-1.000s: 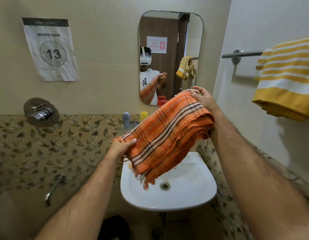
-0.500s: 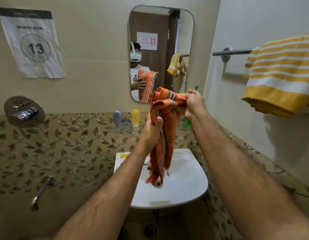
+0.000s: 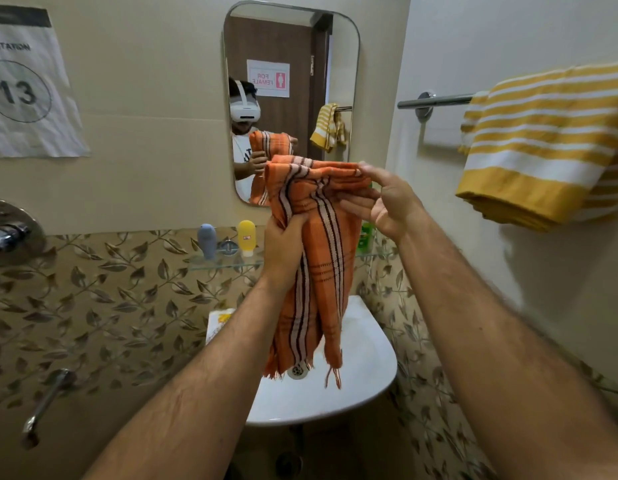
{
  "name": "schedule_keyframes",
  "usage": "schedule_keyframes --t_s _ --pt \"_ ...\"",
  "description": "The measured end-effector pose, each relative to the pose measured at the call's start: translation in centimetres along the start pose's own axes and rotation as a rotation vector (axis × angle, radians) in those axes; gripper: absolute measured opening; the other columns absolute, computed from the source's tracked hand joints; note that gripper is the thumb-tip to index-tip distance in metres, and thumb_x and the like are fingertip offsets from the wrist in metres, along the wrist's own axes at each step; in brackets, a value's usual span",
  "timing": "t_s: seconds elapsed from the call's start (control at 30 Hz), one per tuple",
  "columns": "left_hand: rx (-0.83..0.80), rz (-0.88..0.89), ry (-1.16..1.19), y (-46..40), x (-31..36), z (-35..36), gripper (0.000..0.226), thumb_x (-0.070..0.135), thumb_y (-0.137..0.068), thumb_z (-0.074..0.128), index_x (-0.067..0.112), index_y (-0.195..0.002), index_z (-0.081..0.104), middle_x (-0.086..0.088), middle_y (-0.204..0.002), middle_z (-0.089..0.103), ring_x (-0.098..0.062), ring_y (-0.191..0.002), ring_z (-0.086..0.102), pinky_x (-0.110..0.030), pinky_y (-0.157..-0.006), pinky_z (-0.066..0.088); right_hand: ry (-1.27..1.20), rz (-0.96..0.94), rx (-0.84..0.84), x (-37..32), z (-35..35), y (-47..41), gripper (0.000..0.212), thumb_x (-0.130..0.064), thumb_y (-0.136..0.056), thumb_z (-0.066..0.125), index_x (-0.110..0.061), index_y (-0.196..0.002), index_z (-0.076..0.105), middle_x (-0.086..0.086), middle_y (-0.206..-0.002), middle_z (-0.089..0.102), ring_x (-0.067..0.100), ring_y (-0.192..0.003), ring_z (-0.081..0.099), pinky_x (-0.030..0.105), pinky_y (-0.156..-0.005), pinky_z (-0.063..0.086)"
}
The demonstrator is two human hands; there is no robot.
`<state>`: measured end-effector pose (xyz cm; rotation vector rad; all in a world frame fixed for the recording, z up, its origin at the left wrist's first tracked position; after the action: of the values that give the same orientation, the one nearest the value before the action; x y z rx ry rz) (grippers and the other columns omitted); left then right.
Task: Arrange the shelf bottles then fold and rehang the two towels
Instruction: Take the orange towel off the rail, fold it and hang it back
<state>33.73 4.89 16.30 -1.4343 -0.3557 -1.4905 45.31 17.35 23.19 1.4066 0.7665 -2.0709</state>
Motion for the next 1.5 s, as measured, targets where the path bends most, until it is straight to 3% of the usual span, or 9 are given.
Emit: schedule_keyframes --t_s 0.13,0.27,0.47,0.67,0.87,1.0,1.07,1.23,1.5 --pt "-0.067 -0.244 0.208 -0.8 -1.0 0.4 0.020 0.021 -0.095 0.053 0.009 -0.104 0.066 -0.011 -0.094 0.070 -0.026 -0.088 0.068 -0.041 -0.084 0.057 0.302 -0.176 0.002 -0.4 -2.5 -0.8 0.045 -0.023 -0.088 0.072 -0.015 -0.129 0.055 0.015 -0.113 0.070 0.026 -0.089 0.073 0.036 -0.066 0.061" --pt "-0.197 -0.375 0.261 -1.1 -1.9 1.3 0.037 0.034 -0.097 0.047 0.006 -0.114 0.064 -0.016 -0.106 0.071 -0.033 -0.100 0.066 -0.049 -0.097 0.051 0.446 -0.128 -0.058 2.0 -4.3 -1.7 0.068 -0.044 -0.076 0.080 -0.018 -0.132 0.052 0.010 -0.120 0.068 0.024 -0.103 0.070 0.043 -0.083 0.057" --pt "-0.338 -0.437 0.264 -0.7 -3.0 1.8 0.062 0.056 -0.101 0.033 0.007 -0.126 0.062 -0.017 -0.114 0.070 -0.031 -0.103 0.068 -0.046 -0.091 0.053 0.219 -0.056 -0.179 3.5 -4.0 -2.6 0.038 -0.022 -0.090 0.069 -0.002 -0.121 0.065 0.013 -0.101 0.075 0.030 -0.094 0.073 0.043 -0.085 0.059" --pt "-0.447 -0.462 0.252 -1.1 -2.8 0.2 0.061 0.047 -0.103 0.031 0.020 -0.083 0.081 -0.006 -0.087 0.076 -0.021 -0.080 0.074 -0.034 -0.069 0.061 0.231 0.041 -0.184 4.3 -5.1 -3.5 0.037 -0.026 -0.091 0.067 -0.001 -0.119 0.065 0.014 -0.098 0.075 0.028 -0.086 0.074 0.043 -0.080 0.061" --pt "-0.263 -0.401 0.077 -1.9 -3.3 1.2 0.055 0.051 -0.085 0.064 0.008 -0.118 0.065 -0.016 -0.108 0.073 -0.033 -0.101 0.071 -0.047 -0.086 0.056 0.311 0.042 -0.049 6.5 -6.1 -4.0 0.049 -0.029 -0.085 0.074 -0.003 -0.124 0.058 0.015 -0.105 0.072 0.023 -0.083 0.073 0.037 -0.075 0.061" --pt "-0.100 -0.367 0.022 -1.4 -4.6 2.6 0.032 0.031 -0.096 0.061 0.006 -0.116 0.064 -0.013 -0.100 0.074 -0.027 -0.089 0.074 -0.038 -0.075 0.060 0.930 -0.160 0.345 6.9 -6.0 -2.8 0.074 -0.051 -0.080 0.074 -0.014 -0.135 0.041 0.009 -0.128 0.057 0.027 -0.115 0.056 0.043 -0.096 0.048" --pt "-0.066 -0.349 -0.035 -0.8 -5.1 3.2 0.027 0.030 -0.097 0.060 0.008 -0.112 0.064 -0.012 -0.098 0.074 -0.025 -0.086 0.074 -0.036 -0.074 0.061 1.125 -0.359 0.469 6.5 -4.9 -1.3 0.062 -0.056 -0.082 0.068 -0.016 -0.124 0.048 0.008 -0.120 0.057 0.027 -0.113 0.055 0.038 -0.089 0.047" --pt "-0.125 -0.297 -0.067 0.3 -5.2 3.9 0.025 0.029 -0.100 0.054 0.013 -0.115 0.065 -0.012 -0.098 0.075 -0.026 -0.088 0.074 -0.039 -0.079 0.061 1.057 -0.333 0.205 7.4 -2.8 -0.8 0.052 -0.072 -0.085 0.052 -0.020 -0.086 0.059 -0.005 -0.080 0.062 0.016 -0.075 0.061 0.030 -0.063 0.048" --pt "-0.131 -0.377 -0.006 0.9 -5.9 3.1 0.035 0.037 -0.104 0.044 0.014 -0.105 0.070 -0.012 -0.099 0.076 -0.028 -0.094 0.073 -0.041 -0.084 0.058 1.104 -0.436 0.235 7.5 -2.0 -0.1 0.027 -0.031 -0.099 0.044 -0.016 -0.081 0.056 0.000 -0.076 0.058 0.020 -0.070 0.054 0.030 -0.056 0.033"
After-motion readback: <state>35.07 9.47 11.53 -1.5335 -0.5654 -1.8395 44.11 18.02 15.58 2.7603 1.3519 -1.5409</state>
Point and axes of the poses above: each hand's wrist, its own y-axis away from the middle knuckle, its own z-axis out of the palm, x = y × z, the point moved 4 cm from there along -y, towards the middle knuckle
